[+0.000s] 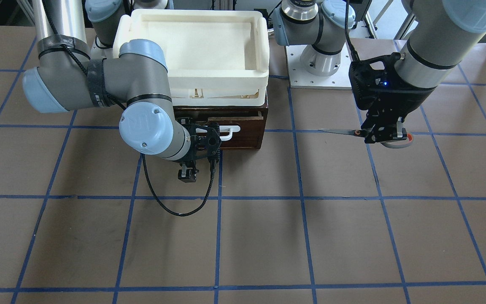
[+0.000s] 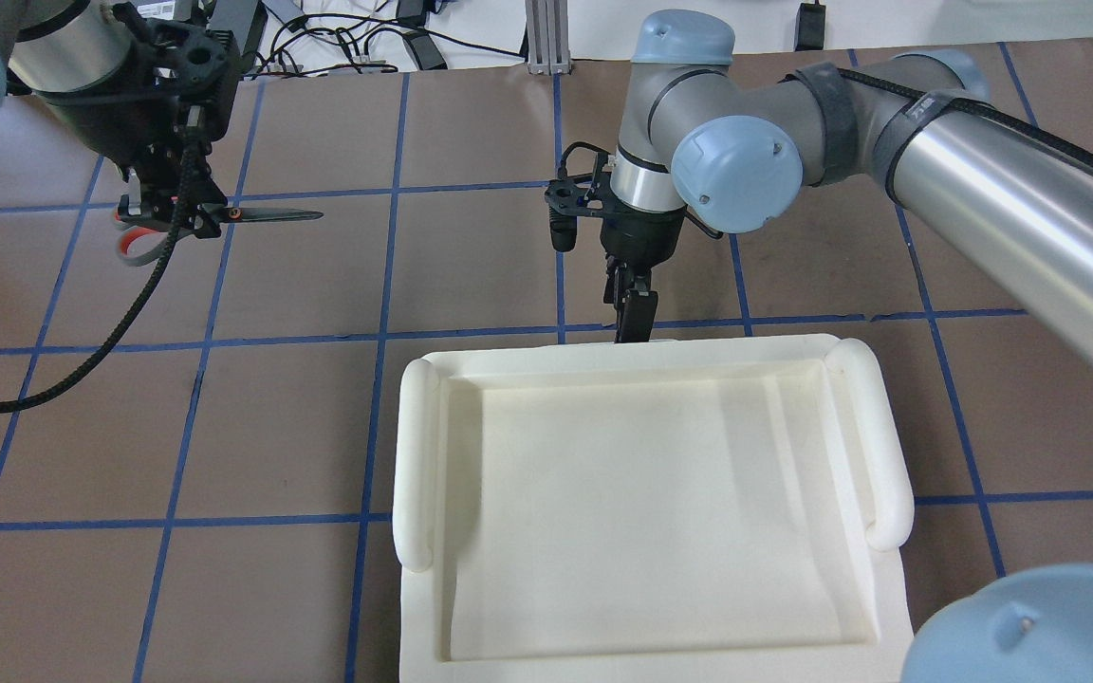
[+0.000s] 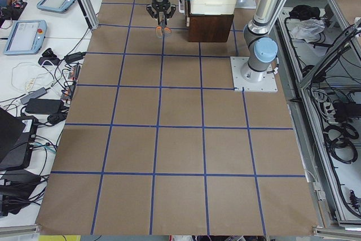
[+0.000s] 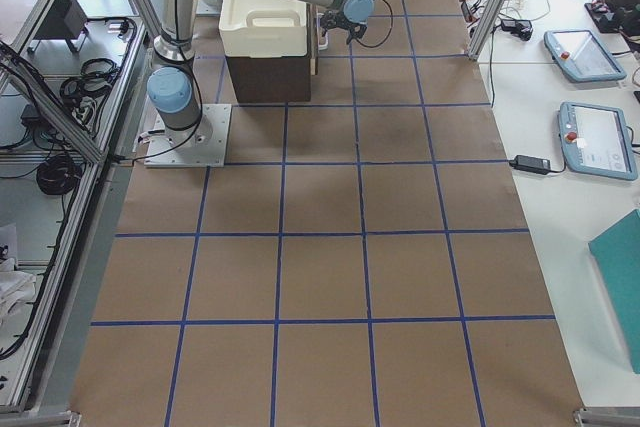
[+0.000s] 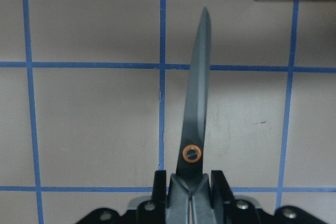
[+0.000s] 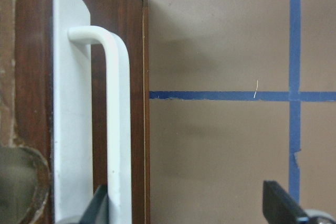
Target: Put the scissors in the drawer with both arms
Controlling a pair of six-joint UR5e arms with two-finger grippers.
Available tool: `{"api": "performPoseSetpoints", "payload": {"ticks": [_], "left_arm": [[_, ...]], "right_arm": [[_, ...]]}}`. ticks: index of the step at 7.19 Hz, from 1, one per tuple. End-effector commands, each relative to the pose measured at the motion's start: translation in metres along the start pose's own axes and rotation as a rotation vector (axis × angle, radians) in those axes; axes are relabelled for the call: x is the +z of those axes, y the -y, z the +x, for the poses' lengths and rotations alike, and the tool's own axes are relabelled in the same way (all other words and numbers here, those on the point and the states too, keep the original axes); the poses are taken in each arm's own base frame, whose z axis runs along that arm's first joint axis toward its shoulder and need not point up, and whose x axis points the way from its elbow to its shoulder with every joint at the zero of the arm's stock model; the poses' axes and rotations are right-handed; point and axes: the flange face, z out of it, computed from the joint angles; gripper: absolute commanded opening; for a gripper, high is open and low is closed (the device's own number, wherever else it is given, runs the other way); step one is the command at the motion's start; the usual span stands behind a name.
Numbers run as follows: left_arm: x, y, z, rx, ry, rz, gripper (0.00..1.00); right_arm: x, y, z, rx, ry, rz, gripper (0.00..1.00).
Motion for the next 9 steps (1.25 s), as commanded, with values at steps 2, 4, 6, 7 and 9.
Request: {"api": "performPoseSetpoints", "payload": {"ticks": [2,4,6,7,9], "left_arm": [[-0.004,0.002,0.004,-0.02,0.002,-0.008,0.0],[-0.005,0.001,0.006,-0.02,0.002,-0.011,0.0],[-0.001,0.002,0.002,-0.021,-0.006,-0.006,0.0],[-0.004,0.001,0.005,-0.02,-0.001,-0.01,0.0],[-0.004,0.001,0.005,-0.02,-0.001,-0.01,0.0]], "right_arm": [[0.0,-0.005,0.005,-0.018,-0.032,-0.056,1.0],[-0.002,-0.004,0.008,-0.025,-0.055,-0.052,1.0],[-0.005,-0.004,0.009,-0.027,-0.07,-0.049,1.0],[-0.008,-0.003,0.009,-0.031,-0.087,-0.046,1.0],[-0.013,-0.003,0.011,-0.035,-0.118,-0.051,1.0]]}}
